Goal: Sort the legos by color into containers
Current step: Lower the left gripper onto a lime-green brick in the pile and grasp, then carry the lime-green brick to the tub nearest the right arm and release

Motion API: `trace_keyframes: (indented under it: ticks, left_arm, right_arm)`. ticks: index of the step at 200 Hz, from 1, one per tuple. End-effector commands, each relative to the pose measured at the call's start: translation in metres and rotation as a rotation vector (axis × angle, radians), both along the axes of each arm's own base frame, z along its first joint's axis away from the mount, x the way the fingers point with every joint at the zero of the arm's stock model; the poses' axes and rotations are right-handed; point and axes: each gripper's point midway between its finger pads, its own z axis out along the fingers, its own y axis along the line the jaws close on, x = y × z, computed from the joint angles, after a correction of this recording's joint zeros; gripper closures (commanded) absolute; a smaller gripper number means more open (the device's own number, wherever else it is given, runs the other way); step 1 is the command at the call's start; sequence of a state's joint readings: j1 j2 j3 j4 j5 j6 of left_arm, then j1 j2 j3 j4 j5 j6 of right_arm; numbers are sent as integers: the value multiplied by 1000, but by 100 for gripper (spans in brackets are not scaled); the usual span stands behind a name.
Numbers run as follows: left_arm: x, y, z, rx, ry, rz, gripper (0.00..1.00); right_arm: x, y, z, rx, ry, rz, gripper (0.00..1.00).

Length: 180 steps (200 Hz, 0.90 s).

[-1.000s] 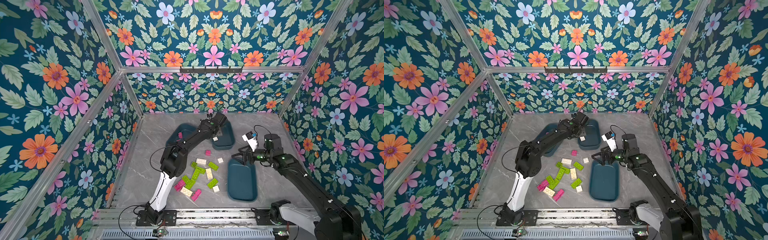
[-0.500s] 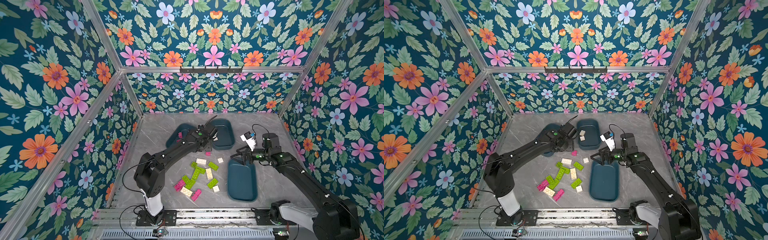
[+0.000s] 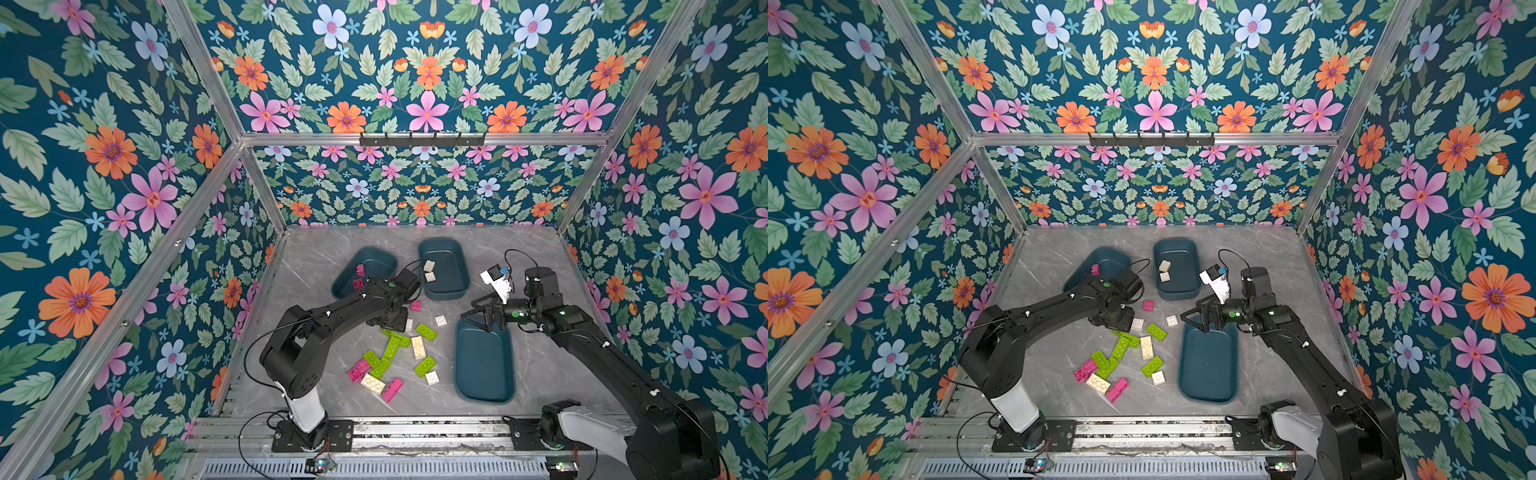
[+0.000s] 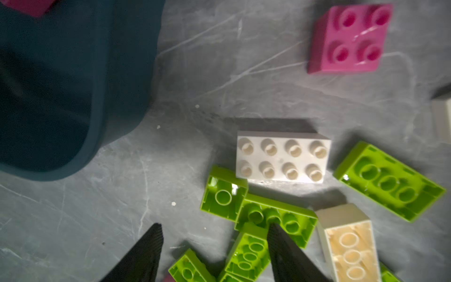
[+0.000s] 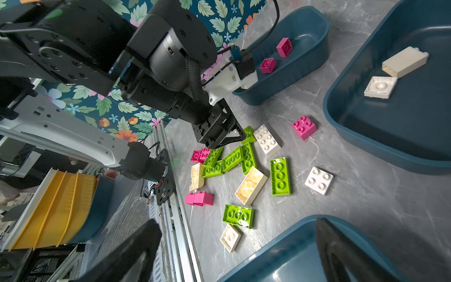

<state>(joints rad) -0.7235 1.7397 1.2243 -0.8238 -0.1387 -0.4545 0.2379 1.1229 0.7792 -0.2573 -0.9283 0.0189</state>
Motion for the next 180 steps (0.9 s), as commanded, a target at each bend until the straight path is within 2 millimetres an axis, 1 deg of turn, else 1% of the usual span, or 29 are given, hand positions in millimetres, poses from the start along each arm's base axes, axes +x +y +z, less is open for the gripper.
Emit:
trace_keyframes:
  ticks: [1,23,55,88,99,123,149,180]
  left_arm:
    - [5,-1,-9,-7,1,-53,30]
    - [9,-1,-18,-15,21,-68,31]
    - [13,-4,-26,-33,41,-82,34]
    - [13,6,-35,-27,62,-64,48]
    - [12,9,-35,-24,64,-60,48]
    - [10,9,-36,-44,69,-55,49]
    - [5,9,-38,-60,80,-43,56]
    - [4,13,-33,-70,70,-27,66]
  right_arm:
    - [-6,-3,-6,-21,17,-5,1]
    - [-10,-6,-8,-33,21,-28,1]
    - [-15,-12,-11,-59,27,-54,1]
    - [-19,-15,-12,-75,32,-68,1]
    - [-20,-16,-13,-77,35,-70,1]
    - [-20,-16,-13,-79,37,-71,1]
    - [-19,-16,-11,-80,37,-70,1]
    - [-18,-17,-11,-92,35,-73,1]
